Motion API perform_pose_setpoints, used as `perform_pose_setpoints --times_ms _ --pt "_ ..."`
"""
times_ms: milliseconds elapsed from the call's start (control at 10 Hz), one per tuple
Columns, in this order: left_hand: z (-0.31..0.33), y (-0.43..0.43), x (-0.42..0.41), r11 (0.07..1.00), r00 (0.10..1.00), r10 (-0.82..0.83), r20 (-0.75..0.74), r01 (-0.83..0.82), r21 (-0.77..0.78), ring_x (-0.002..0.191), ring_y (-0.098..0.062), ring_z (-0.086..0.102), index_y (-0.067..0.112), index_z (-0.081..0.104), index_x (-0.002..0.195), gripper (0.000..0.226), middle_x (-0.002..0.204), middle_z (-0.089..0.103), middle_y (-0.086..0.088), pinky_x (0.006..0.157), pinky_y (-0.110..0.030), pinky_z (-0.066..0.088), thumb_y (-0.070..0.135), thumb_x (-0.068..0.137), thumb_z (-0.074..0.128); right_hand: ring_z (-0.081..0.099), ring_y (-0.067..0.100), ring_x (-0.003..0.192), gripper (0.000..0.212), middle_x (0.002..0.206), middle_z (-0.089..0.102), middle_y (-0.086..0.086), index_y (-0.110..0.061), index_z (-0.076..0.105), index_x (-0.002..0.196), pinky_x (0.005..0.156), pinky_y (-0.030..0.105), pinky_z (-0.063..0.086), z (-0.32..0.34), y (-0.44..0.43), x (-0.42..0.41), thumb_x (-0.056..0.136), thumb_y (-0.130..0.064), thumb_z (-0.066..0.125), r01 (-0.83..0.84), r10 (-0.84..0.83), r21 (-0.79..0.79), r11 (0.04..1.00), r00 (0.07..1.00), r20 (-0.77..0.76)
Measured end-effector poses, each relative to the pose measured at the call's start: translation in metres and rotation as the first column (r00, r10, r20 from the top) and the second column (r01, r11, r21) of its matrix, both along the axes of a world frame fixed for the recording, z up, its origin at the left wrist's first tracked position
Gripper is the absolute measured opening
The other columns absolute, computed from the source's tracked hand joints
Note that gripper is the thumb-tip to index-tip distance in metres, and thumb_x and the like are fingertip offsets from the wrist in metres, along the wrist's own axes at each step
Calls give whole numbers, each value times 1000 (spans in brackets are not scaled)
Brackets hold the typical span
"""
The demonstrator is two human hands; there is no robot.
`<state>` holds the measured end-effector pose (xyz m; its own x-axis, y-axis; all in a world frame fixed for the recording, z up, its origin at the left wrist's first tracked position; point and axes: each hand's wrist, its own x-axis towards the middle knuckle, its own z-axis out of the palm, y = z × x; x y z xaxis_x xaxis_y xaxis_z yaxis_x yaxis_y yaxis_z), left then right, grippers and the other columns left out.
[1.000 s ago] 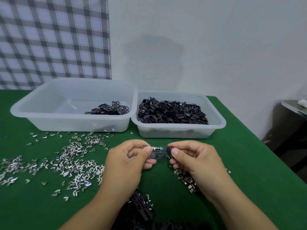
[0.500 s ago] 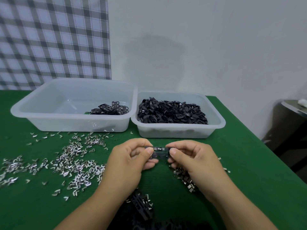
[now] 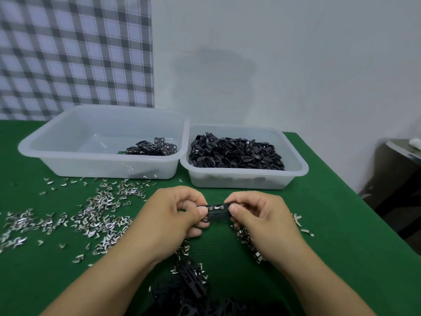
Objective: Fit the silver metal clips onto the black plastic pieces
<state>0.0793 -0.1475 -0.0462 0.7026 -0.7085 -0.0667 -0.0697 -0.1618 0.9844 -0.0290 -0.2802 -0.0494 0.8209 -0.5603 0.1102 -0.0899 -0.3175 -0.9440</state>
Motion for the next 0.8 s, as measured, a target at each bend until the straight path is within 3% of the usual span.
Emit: perform_pose_setpoints --times_ms 100,200,300,400,500,600,700,800 --pt "-3 -2 0 998 996 61 67 -63 25 63 -12 70 10 67 77 14 64 65 -6 59 -24 57 1 86 63 55 1 53 23 58 64 -7 -24 70 75 55 12 45 3 4 0 83 -4 64 -6 6 -20 1000 1000 1" --pt "-4 -2 3 995 995 93 43 -94 19 62 -11 68 11 68 79 12 67 66 -7 61 -25 58 0 84 65 55 -2 58 22 64 66 -12 -30 70 74 58 8 40 8 9 -6 81 -9 67 -39 19 -219 975 995 -93" --pt "-3 -2 1 999 998 42 -42 -43 -21 64 -13 69 12 70 78 9 72 70 -11 60 -22 57 3 80 70 53 -1 71 16 66 61 -13 -35 66 82 59 11 39 23 11 -17 80 -20 68 -18 -94 -582 813 982 -162" --pt "-4 -3 0 995 994 30 -109 -40 -92 73 -16 73 15 71 81 1 76 73 -11 61 -23 57 15 80 71 52 -1 79 18 69 61 -18 -34 63 90 65 9 43 52 7 -8 80 -19 68 190 -190 -737 648 978 84" --pt "-8 -4 3 991 990 71 -121 -83 -102 71 -16 73 11 70 80 9 76 74 -9 58 -21 56 18 84 67 54 3 71 17 70 57 -22 -29 68 93 73 5 37 84 5 44 80 -19 68 265 -145 -659 704 962 231" --pt "-10 -6 1 995 993 90 -74 -92 -25 63 -14 70 8 69 75 15 69 72 -8 57 -22 56 9 88 63 59 9 71 13 81 64 -8 -18 68 97 68 14 44 92 9 109 84 -14 65 74 -19 -679 731 996 87" --pt "-12 -8 0 994 995 71 76 -77 78 49 -6 59 15 68 71 19 56 66 0 52 -20 50 11 88 61 60 21 92 17 100 67 6 -12 68 103 81 27 47 87 13 152 88 -10 60 -104 26 -752 651 993 -114" --pt "0 -1 -4 967 886 -5 464 -114 227 47 -3 47 27 61 68 18 51 56 8 50 -18 39 29 86 61 53 26 110 27 116 62 9 -12 65 114 92 33 42 75 20 145 89 -22 61 -127 33 -745 655 990 -141"
